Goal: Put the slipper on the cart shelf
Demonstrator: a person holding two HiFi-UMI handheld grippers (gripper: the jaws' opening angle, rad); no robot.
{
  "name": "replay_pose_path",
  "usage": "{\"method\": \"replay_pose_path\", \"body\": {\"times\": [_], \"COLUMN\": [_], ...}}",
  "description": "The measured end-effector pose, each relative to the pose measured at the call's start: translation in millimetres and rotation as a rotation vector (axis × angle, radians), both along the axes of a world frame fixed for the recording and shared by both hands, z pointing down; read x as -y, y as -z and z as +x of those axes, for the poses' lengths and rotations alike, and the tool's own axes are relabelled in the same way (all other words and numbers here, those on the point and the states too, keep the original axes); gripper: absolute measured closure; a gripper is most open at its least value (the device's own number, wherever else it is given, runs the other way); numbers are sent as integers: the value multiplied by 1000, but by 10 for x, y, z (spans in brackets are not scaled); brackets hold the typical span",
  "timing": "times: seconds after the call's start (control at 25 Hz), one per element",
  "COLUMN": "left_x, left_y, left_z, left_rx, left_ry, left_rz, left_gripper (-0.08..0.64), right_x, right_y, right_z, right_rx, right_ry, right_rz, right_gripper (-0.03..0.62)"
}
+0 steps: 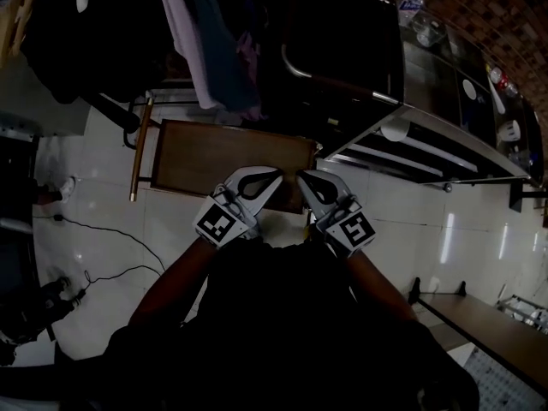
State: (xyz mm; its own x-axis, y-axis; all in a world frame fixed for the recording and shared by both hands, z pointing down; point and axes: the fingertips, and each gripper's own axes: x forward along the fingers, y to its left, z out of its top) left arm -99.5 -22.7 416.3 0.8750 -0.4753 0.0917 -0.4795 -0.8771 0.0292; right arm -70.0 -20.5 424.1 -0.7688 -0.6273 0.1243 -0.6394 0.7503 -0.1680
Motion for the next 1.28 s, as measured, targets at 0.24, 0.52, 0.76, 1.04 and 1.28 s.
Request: {"method": "replay_pose_path", "body": {"times": [0.24,0.52,0.76,1.04,1.28], "left_x": [-53,-133,-162,-192,-190], "left_y": [40,45,76,103,68], "left_z": [-609,-830,-853,-712,-554], "left_rx": [-11,-32,-54,-45,-29], "left_ry": [-23,-38,-32,-26,-36], "left_rz": [11,-12,-19,-20,-25], "left_gripper": [558,558,558,558,558], "right_x": [17,-61,-186,-170,-129], "right_y": [33,118,176,188,141], "right_z": [-644,-926,-965,-796,-684], "right_rx": [-10,-9,-10,-28,-8], "right_ry": [-33,-42,-4,9,-10], "right_rz": [-8,-3,7,16,2], "right_gripper": [592,591,591,591,591]}}
